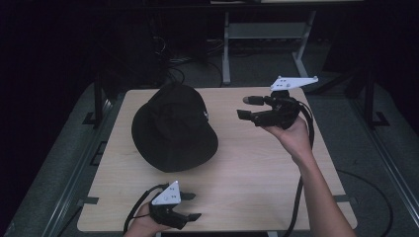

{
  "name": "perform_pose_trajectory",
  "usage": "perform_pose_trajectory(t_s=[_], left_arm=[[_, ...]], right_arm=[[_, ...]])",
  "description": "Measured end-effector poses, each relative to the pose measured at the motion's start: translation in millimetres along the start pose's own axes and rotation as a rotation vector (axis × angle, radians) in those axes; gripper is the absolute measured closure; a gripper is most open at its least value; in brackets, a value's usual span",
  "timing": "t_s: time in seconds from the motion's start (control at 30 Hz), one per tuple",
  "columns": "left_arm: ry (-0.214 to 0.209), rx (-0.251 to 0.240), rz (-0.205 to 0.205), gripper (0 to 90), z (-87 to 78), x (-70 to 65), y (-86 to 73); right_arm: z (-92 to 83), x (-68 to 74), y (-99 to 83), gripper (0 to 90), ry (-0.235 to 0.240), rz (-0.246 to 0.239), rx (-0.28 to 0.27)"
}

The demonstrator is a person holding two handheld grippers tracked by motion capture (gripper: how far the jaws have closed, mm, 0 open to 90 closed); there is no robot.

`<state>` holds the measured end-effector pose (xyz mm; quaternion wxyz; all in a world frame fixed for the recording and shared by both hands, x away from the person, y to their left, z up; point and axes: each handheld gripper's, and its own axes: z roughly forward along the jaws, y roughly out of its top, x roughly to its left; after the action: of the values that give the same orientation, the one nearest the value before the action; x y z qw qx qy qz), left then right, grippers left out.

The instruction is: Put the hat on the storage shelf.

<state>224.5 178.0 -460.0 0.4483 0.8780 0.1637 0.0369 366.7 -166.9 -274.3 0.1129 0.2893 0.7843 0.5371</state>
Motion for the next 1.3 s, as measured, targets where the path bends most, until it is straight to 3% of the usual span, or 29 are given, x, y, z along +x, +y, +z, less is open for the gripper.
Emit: perform_pose_trajectory(t_s=[1.3], left_arm=[[0.024,0.007,-0.030,29.1,3.8,0.7,-1.2]], right_arm=[[-53.1,-32.9,-84.0,26.0,-0.093,0.145,0.007]])
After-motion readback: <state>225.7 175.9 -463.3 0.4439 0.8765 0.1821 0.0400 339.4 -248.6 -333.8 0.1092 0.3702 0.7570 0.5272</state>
